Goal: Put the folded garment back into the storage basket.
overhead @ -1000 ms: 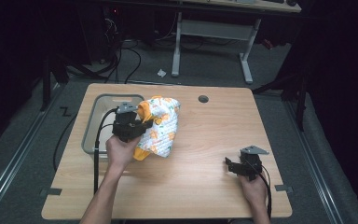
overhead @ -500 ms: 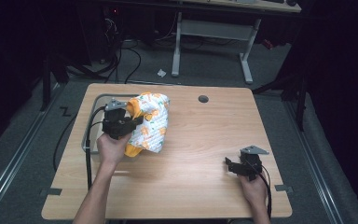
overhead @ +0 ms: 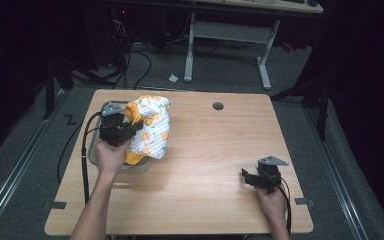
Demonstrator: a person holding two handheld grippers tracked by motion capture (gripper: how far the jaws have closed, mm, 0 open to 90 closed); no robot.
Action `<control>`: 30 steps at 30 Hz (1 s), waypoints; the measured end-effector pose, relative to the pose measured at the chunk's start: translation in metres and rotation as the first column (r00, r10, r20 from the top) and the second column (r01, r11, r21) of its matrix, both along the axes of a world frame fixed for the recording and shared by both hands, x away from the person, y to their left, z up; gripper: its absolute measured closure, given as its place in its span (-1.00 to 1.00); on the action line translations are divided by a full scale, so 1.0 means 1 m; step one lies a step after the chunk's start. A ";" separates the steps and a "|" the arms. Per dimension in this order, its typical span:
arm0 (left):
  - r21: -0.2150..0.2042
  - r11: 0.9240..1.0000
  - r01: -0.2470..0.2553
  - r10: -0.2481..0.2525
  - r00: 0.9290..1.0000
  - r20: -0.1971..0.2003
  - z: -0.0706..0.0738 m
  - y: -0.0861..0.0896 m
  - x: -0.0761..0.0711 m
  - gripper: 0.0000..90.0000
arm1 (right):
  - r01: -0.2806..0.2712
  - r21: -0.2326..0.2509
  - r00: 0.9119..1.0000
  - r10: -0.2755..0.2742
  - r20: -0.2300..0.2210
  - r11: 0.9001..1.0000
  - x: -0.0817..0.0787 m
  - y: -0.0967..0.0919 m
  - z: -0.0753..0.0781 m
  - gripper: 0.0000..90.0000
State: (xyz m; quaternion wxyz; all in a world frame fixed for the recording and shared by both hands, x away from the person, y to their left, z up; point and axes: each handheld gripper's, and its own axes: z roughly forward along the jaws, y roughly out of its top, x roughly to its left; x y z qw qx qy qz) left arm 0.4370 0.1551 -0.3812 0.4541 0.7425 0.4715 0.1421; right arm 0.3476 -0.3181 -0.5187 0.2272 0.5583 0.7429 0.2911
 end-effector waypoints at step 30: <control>0.085 0.993 -0.076 0.081 0.995 -0.062 -0.024 0.037 0.021 0.79 | 0.000 0.000 1.000 0.000 0.000 1.000 0.000 0.000 0.000 -0.43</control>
